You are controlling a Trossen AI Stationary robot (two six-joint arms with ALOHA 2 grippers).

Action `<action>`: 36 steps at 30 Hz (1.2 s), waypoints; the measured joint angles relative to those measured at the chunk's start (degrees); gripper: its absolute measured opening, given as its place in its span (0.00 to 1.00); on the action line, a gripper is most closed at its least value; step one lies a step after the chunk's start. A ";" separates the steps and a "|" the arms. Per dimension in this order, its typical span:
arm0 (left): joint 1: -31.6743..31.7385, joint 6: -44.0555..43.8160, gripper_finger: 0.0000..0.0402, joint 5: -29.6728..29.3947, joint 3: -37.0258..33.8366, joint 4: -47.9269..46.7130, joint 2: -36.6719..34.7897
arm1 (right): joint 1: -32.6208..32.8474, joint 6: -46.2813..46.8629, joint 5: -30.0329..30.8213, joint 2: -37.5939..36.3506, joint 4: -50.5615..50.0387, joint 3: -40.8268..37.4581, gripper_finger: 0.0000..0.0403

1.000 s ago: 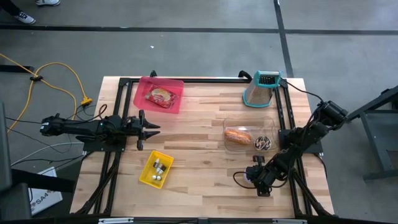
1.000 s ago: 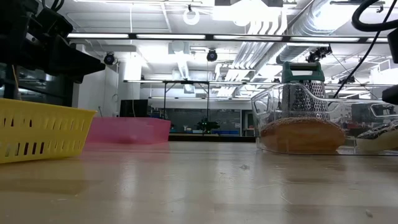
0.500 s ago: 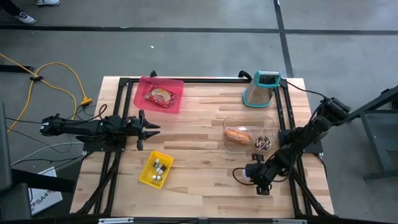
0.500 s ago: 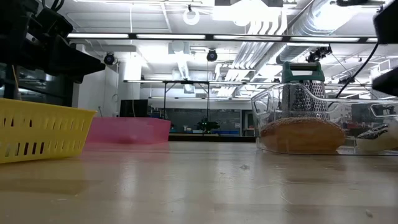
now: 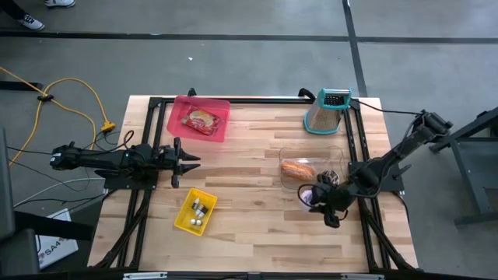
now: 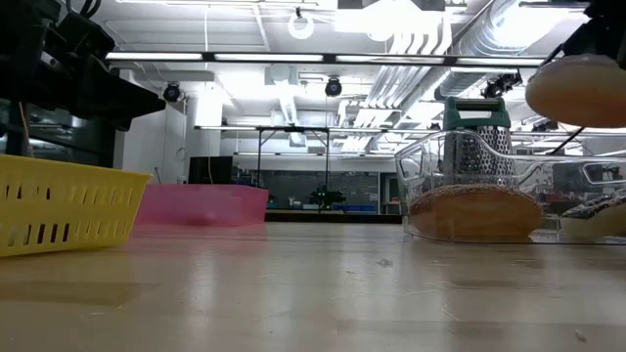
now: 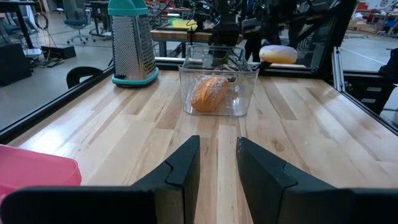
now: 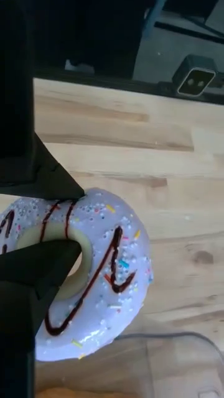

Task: Pick & Place Food Item
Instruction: Put the violet donut into the transparent bin

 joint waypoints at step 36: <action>0.01 0.01 0.25 0.00 -0.01 0.00 0.00 | -28.38 4.44 -3.29 -1.55 -1.18 0.02 0.25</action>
